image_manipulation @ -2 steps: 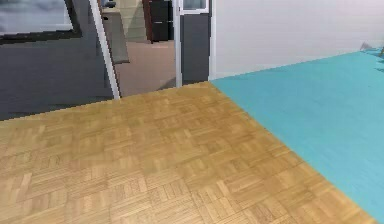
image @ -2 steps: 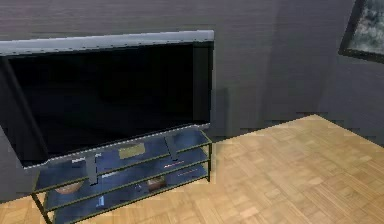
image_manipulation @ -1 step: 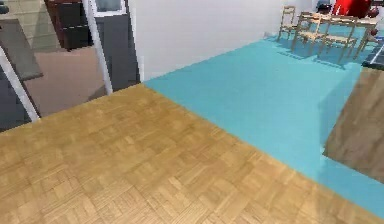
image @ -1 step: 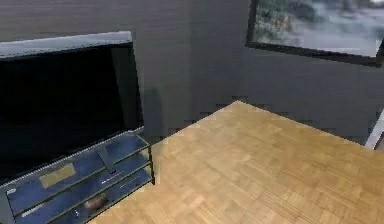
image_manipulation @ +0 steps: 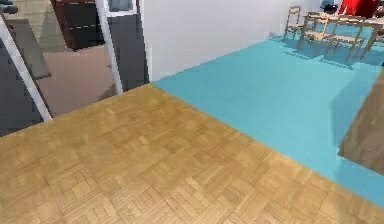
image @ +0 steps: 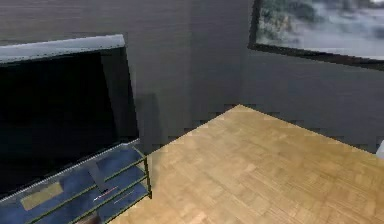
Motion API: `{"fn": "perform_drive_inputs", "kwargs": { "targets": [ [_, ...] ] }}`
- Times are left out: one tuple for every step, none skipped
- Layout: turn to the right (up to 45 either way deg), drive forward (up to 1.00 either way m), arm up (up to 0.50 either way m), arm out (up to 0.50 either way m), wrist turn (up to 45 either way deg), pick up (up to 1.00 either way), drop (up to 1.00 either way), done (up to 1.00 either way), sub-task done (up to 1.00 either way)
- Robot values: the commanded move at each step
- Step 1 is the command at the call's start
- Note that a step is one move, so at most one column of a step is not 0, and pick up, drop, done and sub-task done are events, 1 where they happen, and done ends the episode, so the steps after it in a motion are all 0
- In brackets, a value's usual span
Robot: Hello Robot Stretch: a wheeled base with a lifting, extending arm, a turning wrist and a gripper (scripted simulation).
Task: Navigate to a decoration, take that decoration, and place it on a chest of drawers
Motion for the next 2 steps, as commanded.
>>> {"fn": "perform_drive_inputs", "kwargs": {
  "targets": [
    [-45.0, 0.0, 0.0, 0.0, 0.0, 0.0, 0.0, 0.0, 0.0],
    [-36.0, 0.0, 0.0, 0.0, 0.0, 0.0, 0.0, 0.0, 0.0]
  ]
}}
